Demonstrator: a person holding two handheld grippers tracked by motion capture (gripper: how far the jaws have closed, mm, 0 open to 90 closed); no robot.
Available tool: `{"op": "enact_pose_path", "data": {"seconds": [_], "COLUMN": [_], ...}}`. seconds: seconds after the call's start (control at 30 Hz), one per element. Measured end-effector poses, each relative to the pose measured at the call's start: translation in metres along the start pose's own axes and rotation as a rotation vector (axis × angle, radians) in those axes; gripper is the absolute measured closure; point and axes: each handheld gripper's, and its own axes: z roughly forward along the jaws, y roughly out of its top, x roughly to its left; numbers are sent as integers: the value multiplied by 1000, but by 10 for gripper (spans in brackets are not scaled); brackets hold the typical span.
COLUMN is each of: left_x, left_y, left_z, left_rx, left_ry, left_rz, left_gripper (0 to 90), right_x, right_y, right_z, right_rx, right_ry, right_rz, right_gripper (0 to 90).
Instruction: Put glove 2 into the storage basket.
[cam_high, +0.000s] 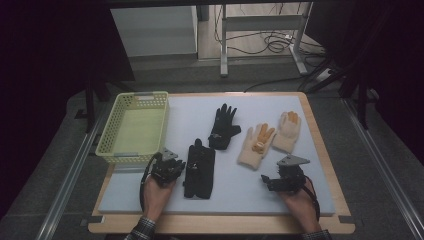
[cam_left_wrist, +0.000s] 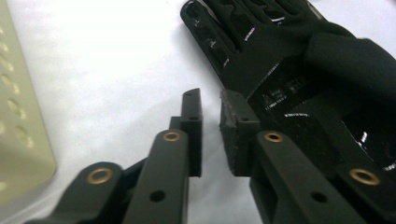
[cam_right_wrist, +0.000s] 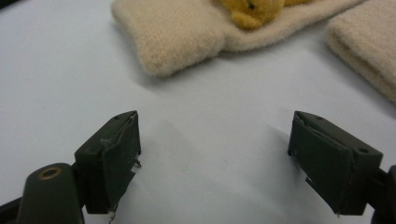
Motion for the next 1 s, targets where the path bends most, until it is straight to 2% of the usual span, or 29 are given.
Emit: {"op": "enact_pose_path", "data": {"seconds": [0.07,0.13,0.17,0.23,0.27,0.3,0.43,0.5,0.53,0.6,0.63,0.73,0.77,0.83,0.87,1.0], "left_x": [-1,-6,-9,-14,-21,-21,-33,-27,-27,-18,-15,-5,-3,1,2,4], "left_y": [3,6,8,10,14,14,18,17,17,14,12,6,3,-2,-4,-5], "left_z": [3,6,7,10,11,11,14,11,11,5,4,-4,-6,-9,-11,-9], "left_rx": [2,7,5,0,-6,-6,1,-6,-6,-14,-17,-31,-36,-35,-45,-71], "left_ry": [-23,-24,-56,-68,-90,-90,-97,-98,-98,-80,-76,-58,-59,-65,-70,-146], "left_rz": [5,21,17,25,37,37,84,58,58,45,38,21,15,12,15,-18], "left_gripper": [816,821,835,866,863,863,863,859,856,846,801,748,697,614,534,511], "right_x": [0,0,0,0,0,0,0,0,0,0,0,0,0,0,1,1], "right_y": [0,0,0,0,0,0,0,0,0,0,0,0,0,0,0,1], "right_z": [0,0,0,0,0,0,0,0,0,0,0,0,0,-1,-1,-1], "right_rx": [0,1,0,1,0,0,1,0,0,0,0,-1,-1,-4,-9,-10], "right_ry": [0,0,0,0,0,0,0,0,0,0,0,2,2,2,6,7], "right_rz": [0,1,0,1,1,1,1,0,0,0,1,0,0,-3,-8,-10], "right_gripper": [165,165,165,165,165,165,165,165,165,165,166,171,175,192,223,233]}}
